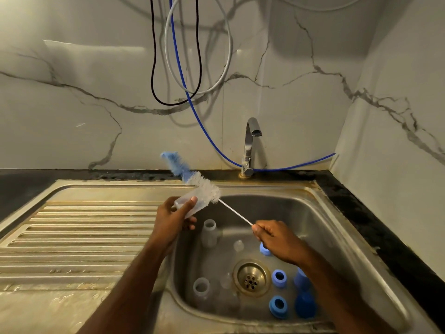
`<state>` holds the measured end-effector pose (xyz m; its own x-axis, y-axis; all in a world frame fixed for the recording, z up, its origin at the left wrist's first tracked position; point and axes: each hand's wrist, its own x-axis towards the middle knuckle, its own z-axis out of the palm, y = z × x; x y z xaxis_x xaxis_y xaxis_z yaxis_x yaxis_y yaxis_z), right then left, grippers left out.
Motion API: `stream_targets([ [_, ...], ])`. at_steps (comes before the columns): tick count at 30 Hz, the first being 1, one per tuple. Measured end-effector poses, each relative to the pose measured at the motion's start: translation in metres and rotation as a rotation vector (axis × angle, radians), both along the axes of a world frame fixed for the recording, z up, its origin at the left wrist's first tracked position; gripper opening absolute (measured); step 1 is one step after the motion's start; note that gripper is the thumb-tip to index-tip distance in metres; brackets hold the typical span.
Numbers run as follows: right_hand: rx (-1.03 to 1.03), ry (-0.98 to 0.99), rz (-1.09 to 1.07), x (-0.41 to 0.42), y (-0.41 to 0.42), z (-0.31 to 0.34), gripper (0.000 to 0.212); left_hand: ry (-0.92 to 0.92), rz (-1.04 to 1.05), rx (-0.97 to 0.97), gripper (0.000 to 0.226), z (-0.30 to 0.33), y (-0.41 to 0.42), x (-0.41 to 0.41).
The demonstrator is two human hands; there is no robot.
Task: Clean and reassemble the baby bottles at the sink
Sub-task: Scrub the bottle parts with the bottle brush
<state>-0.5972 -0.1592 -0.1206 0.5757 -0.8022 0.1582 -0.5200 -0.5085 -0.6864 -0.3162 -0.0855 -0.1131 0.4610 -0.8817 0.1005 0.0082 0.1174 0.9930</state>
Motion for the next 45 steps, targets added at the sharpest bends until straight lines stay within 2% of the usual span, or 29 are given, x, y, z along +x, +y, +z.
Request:
stream_targets([
  [2,-0.071,-0.053,-0.045,0.014,0.006,-0.001,0.040,-0.086,-0.033,0.044,0.051,-0.001,-0.001,-0.013],
  [4,-0.119,-0.067,-0.055,0.019,0.006,0.002,0.039,-0.087,-0.026,0.053,0.053,0.001,-0.002,-0.020],
  [9,0.086,0.014,0.013,-0.009,-0.006,0.004,0.042,0.226,0.147,0.067,0.056,0.013,0.001,0.001],
  [11,0.086,0.016,0.002,-0.008,-0.004,0.002,0.043,0.216,0.096,0.085,0.054,0.014,0.002,-0.001],
  [14,-0.064,-0.028,-0.056,0.010,0.004,0.003,0.041,0.127,-0.040,0.108,0.064,0.011,0.001,-0.018],
  [16,-0.094,-0.049,-0.071,0.014,0.005,0.005,0.041,0.131,-0.052,0.094,0.064,0.010,0.000,-0.019],
  [20,0.091,0.000,-0.003,-0.006,0.000,0.010,0.043,0.314,0.046,0.101,0.054,0.011,0.001,0.004],
  [22,0.105,-0.008,0.011,-0.008,0.001,0.011,0.044,0.262,0.018,0.121,0.058,0.008,0.001,0.001],
  [26,-0.080,-0.062,-0.047,0.015,0.011,0.008,0.042,0.095,-0.159,0.092,0.067,0.006,0.001,-0.026],
  [28,-0.100,-0.071,-0.049,0.017,0.010,0.009,0.041,0.154,-0.134,0.097,0.064,0.009,0.001,-0.028],
  [33,-0.019,-0.021,-0.019,-0.005,0.000,0.011,0.041,0.467,0.032,0.119,0.049,0.016,0.005,-0.003],
  [39,0.022,-0.024,0.003,0.007,0.005,0.008,0.040,0.446,-0.074,0.092,0.034,0.019,0.003,-0.016],
  [42,0.016,-0.045,-0.004,0.004,0.007,0.009,0.035,0.467,-0.169,0.082,0.043,0.019,0.005,-0.011],
  [45,0.016,-0.046,0.013,0.004,0.007,0.008,0.032,0.268,-0.151,0.107,0.057,0.018,0.006,-0.015],
])
